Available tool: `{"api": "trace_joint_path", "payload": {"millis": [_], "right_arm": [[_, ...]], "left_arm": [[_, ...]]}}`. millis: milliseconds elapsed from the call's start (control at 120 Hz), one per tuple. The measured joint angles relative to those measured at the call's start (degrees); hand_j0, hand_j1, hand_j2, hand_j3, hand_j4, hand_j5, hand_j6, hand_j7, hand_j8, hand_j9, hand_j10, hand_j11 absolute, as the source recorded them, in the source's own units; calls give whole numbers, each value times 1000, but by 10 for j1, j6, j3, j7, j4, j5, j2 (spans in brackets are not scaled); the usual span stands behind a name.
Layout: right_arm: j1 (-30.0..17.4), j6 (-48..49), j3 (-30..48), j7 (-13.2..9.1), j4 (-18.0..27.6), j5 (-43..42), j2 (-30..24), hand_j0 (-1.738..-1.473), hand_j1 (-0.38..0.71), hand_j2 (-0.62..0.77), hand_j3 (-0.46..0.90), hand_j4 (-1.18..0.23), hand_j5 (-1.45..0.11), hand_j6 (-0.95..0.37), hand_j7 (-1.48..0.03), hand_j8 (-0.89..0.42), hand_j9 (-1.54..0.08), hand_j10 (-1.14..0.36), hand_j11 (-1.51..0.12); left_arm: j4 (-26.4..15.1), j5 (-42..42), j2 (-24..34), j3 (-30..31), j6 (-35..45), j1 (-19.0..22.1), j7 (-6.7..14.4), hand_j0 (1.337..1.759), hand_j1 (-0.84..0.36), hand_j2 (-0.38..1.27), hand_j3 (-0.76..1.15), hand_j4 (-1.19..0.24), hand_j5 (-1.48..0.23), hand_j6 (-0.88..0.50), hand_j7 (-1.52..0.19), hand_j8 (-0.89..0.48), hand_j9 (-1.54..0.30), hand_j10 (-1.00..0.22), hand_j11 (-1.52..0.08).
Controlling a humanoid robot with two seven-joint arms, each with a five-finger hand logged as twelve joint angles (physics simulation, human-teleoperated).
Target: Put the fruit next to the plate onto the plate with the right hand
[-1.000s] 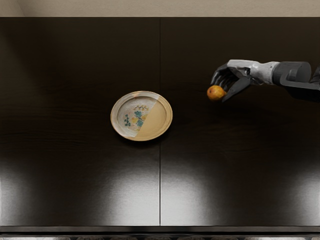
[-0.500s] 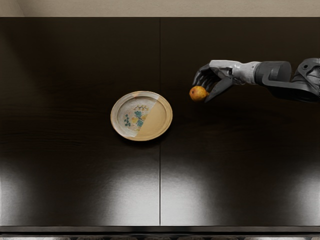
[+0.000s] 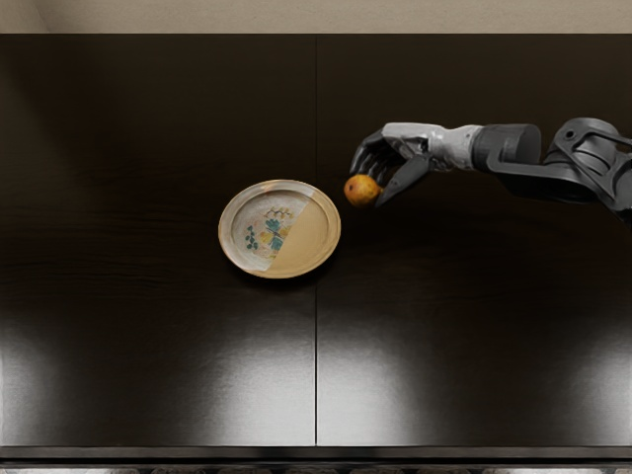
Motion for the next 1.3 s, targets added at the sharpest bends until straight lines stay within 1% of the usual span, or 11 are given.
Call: {"api": "trace_joint_path", "payload": {"millis": [517, 908, 1300], "right_arm": [[0, 0, 7, 0, 0, 18, 38, -1658, 303, 209, 0, -631, -858, -530, -837, -499, -854, -488, -854], [0, 0, 7, 0, 0, 21, 76, -1658, 303, 209, 0, -630, -858, -528, -837, -498, -855, -488, -855], [-6, -4, 4, -1, -1, 20, 100, -1658, 303, 208, 0, -631, -858, -528, -837, -498, -854, -487, -854]], "left_arm": [[0, 0, 0, 0, 0, 0, 0, 1658, 349, 0, 0, 0, 0, 0, 0, 0, 0, 0, 0], [0, 0, 0, 0, 0, 0, 0, 1658, 349, 0, 0, 0, 0, 0, 0, 0, 0, 0, 0], [0, 0, 0, 0, 0, 1, 0, 1658, 349, 0, 0, 0, 0, 0, 0, 0, 0, 0, 0]]}}
